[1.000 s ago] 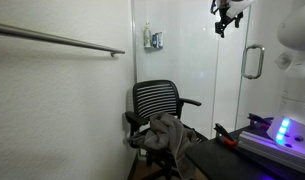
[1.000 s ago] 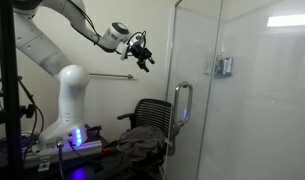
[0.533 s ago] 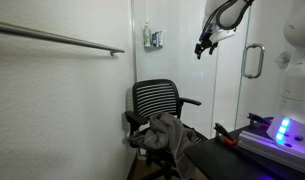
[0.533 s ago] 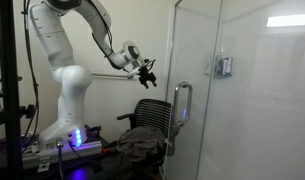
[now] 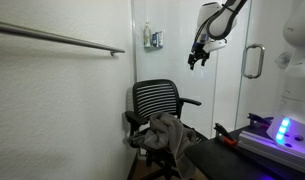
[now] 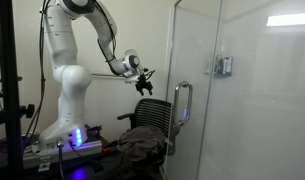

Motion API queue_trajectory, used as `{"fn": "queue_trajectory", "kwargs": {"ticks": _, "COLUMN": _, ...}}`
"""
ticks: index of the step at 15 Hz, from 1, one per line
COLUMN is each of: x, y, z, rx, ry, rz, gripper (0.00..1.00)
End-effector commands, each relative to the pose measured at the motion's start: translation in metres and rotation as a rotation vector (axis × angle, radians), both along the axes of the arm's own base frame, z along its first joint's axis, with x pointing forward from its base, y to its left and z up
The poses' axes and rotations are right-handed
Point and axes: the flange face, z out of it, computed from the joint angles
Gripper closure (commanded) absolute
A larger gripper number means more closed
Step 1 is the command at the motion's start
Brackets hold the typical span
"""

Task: Open the door then pick the towel and drop in on the floor

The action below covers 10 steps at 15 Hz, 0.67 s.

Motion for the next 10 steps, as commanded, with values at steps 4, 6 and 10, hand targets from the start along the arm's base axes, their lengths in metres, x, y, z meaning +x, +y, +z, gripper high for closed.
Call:
{"fn": "queue_trajectory", "kwargs": {"ticks": 4, "x": 0.01, "y": 0.018, "z": -0.124, "rx": 0.154, "ry": 0.159, "rz": -0.013, "gripper": 0.0}}
{"fn": "queue_trajectory", "kwargs": {"ticks": 6, "x": -0.008, "y": 0.072, "z": -0.138, "rx": 0.222, "ry": 0.195, "rz": 0.024, "gripper": 0.0}}
{"fn": "queue_trajectory", "kwargs": {"ticks": 10, "x": 0.027, "y": 0.158, "z": -0.162, "rx": 0.362, "ry": 0.28, "rz": 0.112, "gripper": 0.0}}
